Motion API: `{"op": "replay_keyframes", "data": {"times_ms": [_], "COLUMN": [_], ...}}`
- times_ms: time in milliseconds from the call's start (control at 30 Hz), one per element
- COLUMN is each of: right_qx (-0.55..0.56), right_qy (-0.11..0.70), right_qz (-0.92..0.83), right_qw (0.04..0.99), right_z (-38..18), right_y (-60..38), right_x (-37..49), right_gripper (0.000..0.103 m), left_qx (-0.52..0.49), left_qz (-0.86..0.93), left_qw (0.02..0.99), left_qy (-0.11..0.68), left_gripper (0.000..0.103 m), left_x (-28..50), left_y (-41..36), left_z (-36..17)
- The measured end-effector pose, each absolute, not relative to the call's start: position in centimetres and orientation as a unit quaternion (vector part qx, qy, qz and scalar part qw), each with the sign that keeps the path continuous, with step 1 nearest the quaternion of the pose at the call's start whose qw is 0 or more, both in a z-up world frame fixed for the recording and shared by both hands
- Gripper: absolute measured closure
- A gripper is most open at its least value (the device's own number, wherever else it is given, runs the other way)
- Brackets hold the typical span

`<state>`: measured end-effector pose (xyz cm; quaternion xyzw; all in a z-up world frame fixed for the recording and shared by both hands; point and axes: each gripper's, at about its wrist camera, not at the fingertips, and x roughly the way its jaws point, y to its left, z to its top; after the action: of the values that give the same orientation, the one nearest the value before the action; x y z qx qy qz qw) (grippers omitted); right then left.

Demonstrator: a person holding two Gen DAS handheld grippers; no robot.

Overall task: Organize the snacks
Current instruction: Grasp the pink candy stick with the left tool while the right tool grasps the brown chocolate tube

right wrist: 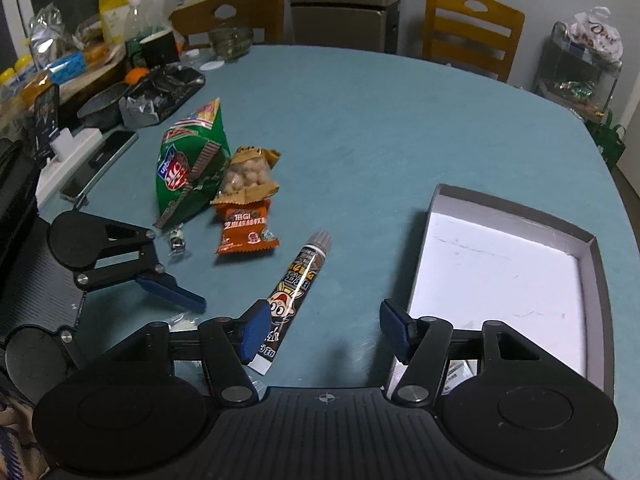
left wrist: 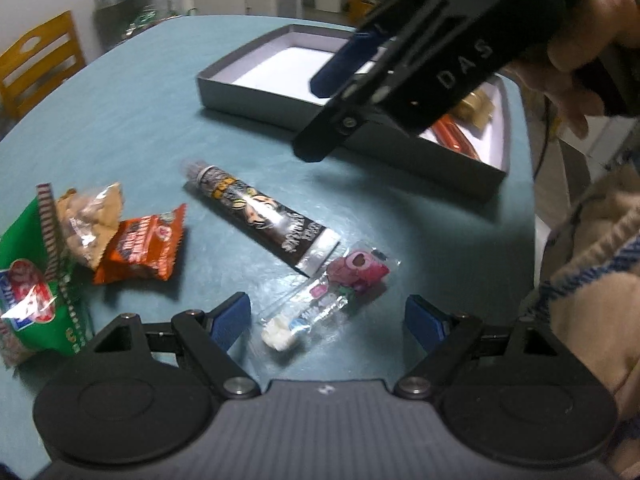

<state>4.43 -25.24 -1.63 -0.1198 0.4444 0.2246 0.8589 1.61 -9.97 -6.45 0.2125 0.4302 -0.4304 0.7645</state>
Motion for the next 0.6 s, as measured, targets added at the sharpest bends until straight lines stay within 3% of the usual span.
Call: {"op": "replay_keyframes", "data": {"times_ms": [600], "right_qx": [-0.121], "right_qy": [0.473], "right_qz": [0.237], "right_qw": [0.84], "right_z": [-4.6], "right_y": [-22.1], "right_x": [7.1], "right_gripper": [0.039], "left_qx": [0.22], "left_qz": [-0.424], "left_qw": [0.758], "left_qy": [0.445], "left_gripper": [0.022], "left_x": [0.5], "left_y": [-10.3], "left_z": [-6.8]}}
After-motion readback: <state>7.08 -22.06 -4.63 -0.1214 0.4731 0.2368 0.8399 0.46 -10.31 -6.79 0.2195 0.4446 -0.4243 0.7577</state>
